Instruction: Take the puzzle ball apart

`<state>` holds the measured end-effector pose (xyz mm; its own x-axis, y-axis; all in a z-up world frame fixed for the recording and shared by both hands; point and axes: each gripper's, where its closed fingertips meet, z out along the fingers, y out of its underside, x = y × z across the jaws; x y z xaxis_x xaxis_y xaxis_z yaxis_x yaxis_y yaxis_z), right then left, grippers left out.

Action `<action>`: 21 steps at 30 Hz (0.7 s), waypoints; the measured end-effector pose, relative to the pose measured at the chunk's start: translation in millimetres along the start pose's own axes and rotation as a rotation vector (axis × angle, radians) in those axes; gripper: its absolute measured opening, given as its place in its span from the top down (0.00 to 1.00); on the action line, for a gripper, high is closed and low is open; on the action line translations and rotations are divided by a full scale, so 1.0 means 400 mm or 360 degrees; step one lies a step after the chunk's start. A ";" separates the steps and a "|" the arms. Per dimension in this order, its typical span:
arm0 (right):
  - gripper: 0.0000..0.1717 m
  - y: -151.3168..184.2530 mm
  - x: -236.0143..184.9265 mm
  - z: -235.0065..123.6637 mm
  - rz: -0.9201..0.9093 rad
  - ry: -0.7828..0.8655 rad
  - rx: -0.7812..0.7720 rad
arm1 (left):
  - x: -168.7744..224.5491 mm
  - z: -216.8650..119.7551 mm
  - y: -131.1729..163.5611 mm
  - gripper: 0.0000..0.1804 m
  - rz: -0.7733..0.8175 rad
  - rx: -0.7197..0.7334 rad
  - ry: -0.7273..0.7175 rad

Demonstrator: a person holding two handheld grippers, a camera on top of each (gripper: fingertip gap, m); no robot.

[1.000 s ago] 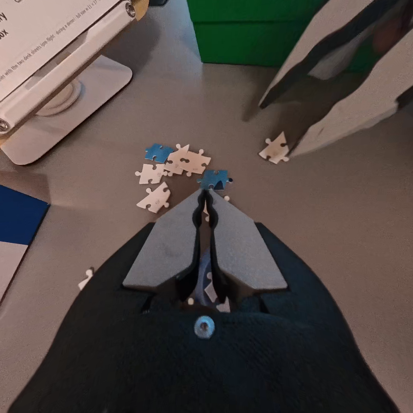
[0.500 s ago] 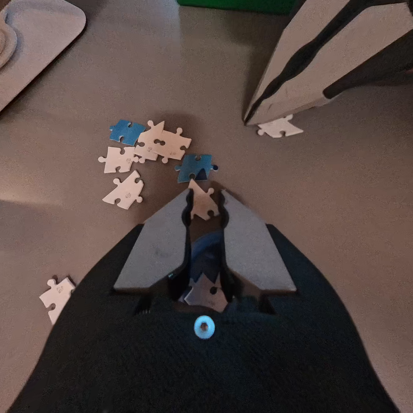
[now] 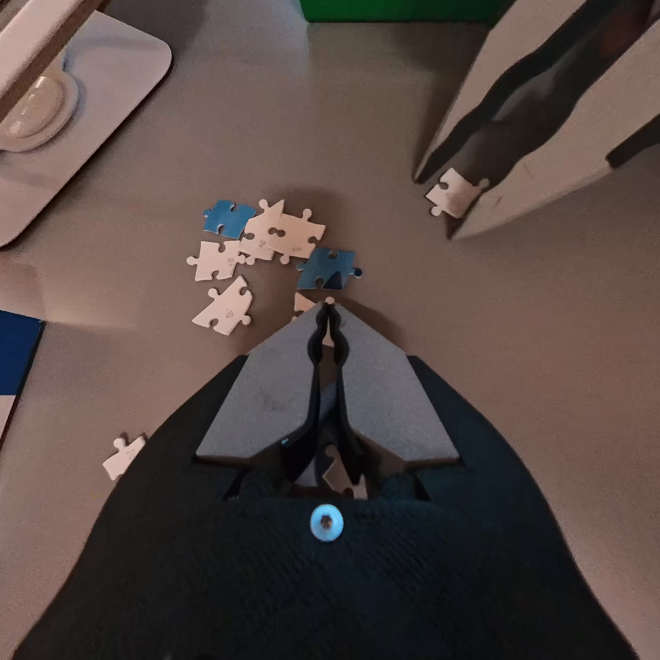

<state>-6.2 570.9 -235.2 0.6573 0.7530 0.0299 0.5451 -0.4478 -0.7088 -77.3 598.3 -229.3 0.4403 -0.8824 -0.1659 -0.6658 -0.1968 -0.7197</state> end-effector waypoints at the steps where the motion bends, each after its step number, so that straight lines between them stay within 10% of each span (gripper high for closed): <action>1: 0.89 0.001 0.002 -0.001 -0.0014 0.0010 0.0006 | -0.002 -0.003 -0.002 1.00 -0.0014 0.0012 0.0002; 11: 0.93 -0.025 0.030 -0.059 0.0019 0.0084 0.0119 | -0.039 -0.011 -0.001 0.97 -0.0044 0.0044 -0.0116; 21: 0.69 0.030 0.034 -0.029 0.0125 0.0127 -0.0027 | 0.006 -0.009 -0.015 0.81 -0.0100 0.0053 0.0070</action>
<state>15.3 570.3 -235.0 0.7372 0.6749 0.0314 0.4987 -0.5122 -0.6993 -74.6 595.9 -223.0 0.4532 -0.8868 -0.0909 -0.6172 -0.2386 -0.7497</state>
